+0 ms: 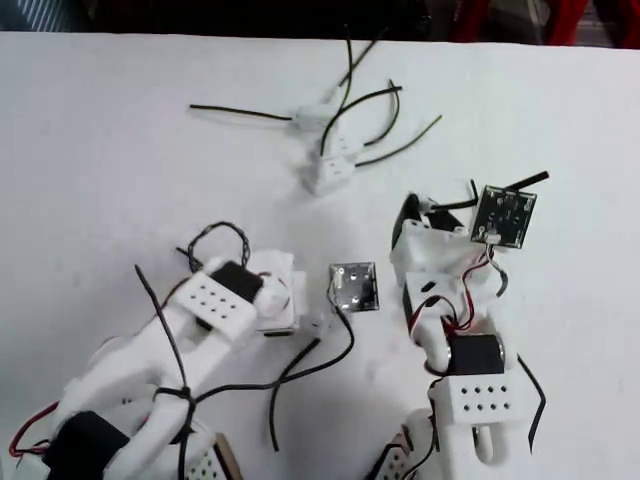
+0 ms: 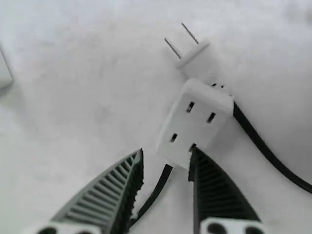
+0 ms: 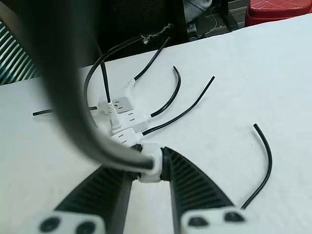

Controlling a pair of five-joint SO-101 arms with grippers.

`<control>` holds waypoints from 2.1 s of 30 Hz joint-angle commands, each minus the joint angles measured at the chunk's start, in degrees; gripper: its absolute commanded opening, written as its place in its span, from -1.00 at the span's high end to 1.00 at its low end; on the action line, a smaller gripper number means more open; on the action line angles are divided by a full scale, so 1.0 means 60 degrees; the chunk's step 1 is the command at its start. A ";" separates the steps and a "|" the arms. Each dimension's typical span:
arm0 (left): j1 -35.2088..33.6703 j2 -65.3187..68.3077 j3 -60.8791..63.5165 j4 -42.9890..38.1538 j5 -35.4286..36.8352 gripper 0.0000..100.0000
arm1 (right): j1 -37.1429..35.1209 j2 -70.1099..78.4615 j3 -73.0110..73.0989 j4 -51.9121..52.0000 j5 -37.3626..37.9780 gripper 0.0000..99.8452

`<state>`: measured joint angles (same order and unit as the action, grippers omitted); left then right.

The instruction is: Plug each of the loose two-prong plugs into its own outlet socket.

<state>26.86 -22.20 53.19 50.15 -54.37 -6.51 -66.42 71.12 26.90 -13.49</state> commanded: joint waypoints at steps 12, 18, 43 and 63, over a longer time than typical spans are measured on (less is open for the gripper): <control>-0.1971 -0.0081 -0.1582 0.1143 0.1333 0.24 | 0.0022 -0.0212 -0.0132 -0.0198 -0.0015 0.97; -0.0886 -0.0007 -0.1802 0.1231 0.0425 0.25 | 0.0300 -0.0227 -0.0132 -0.0227 0.0000 0.97; -0.0476 0.4330 -0.3810 -0.0044 0.0674 0.67 | 0.0623 -0.0212 -0.0278 -0.0227 0.0015 0.97; -0.2689 0.4227 -0.5626 0.1333 0.3194 0.27 | 0.0593 -0.0212 -0.0278 -0.0183 0.0015 0.97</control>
<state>10.59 4.44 25.76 52.79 -36.79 -3.25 -66.42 71.12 26.90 -13.49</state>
